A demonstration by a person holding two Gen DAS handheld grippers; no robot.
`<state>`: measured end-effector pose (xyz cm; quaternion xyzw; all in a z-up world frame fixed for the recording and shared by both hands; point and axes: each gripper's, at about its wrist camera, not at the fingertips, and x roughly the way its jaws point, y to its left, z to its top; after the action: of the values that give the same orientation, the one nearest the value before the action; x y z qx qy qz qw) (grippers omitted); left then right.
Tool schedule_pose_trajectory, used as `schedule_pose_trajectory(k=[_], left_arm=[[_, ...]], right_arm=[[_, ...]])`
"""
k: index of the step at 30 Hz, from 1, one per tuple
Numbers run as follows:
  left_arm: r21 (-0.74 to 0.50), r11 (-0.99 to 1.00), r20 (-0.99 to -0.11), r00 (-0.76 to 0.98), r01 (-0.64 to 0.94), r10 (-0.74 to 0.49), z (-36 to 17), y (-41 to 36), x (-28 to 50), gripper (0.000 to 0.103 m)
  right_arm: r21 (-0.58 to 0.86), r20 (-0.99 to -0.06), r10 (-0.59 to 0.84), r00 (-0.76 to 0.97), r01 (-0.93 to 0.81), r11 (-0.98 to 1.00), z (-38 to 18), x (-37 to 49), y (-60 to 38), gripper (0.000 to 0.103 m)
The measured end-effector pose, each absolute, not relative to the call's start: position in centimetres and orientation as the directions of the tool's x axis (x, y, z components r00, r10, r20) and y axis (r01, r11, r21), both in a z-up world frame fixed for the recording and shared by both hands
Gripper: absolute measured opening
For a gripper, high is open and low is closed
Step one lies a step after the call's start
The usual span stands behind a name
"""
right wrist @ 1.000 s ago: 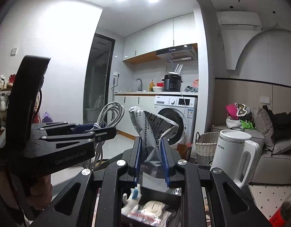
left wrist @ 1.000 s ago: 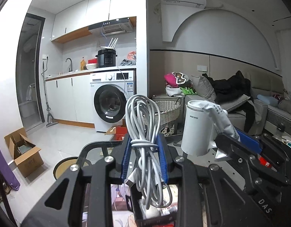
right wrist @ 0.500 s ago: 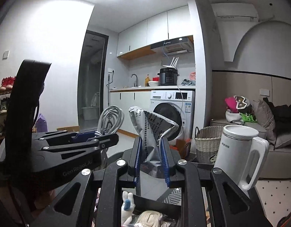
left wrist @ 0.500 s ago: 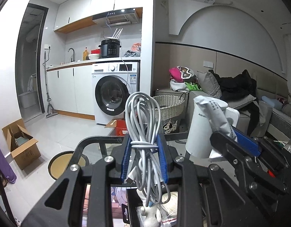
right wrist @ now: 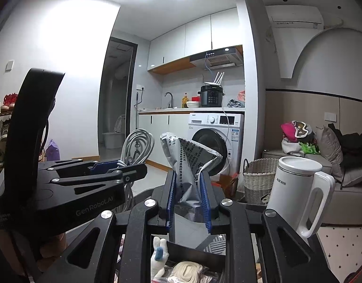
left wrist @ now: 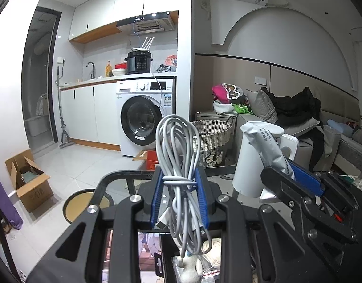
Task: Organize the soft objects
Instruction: 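Hold the cable coil and sachet raised in both tools, then lower the cable coil and sachet into the black box and open both tools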
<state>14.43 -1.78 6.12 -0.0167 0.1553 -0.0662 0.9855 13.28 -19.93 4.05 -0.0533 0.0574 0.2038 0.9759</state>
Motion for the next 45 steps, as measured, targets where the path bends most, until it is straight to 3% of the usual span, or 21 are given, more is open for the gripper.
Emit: schedule_pose_trajectory(k=[21, 25, 31, 36, 40, 45], left_arm=[[-0.032, 0.994, -0.31, 0.944, 0.109, -0.114, 5.8, -2.3, 14.0, 0.025], [-0.037, 0.991, -0.406, 0.904, 0.128, -0.132, 5.0, -2.5, 15.6, 0.025], [-0.058, 0.989, -0.648, 0.748, 0.137, -0.142, 0.6, -3.2, 19.6, 0.025], [-0.112, 0.986, -0.798, 0.581, 0.12, -0.161, -2.9, -3.5, 21.9, 0.025], [-0.112, 0.987, -0.829, 0.537, 0.113, -0.155, -4.0, -3.9, 22.7, 0.025], [-0.077, 0.991, -0.851, 0.511, 0.109, -0.122, -5.2, -4.5, 22.6, 0.025]], right_arm=[[-0.073, -0.168, 0.371, 0.913, -0.387, 0.919, 4.3, 13.8, -19.7, 0.019], [-0.069, -0.276, 0.334, 0.901, -0.365, 0.928, 3.5, 15.5, -19.4, 0.019], [-0.032, -0.476, 0.265, 0.839, -0.317, 0.948, 1.1, 19.0, -19.7, 0.019], [0.034, -0.628, 0.266, 0.731, -0.316, 0.948, -2.2, 21.5, -20.0, 0.019], [0.099, -0.718, 0.293, 0.631, -0.325, 0.941, -4.6, 23.0, -20.2, 0.02], [0.113, -0.764, 0.296, 0.573, -0.333, 0.936, -6.1, 23.5, -19.9, 0.021]])
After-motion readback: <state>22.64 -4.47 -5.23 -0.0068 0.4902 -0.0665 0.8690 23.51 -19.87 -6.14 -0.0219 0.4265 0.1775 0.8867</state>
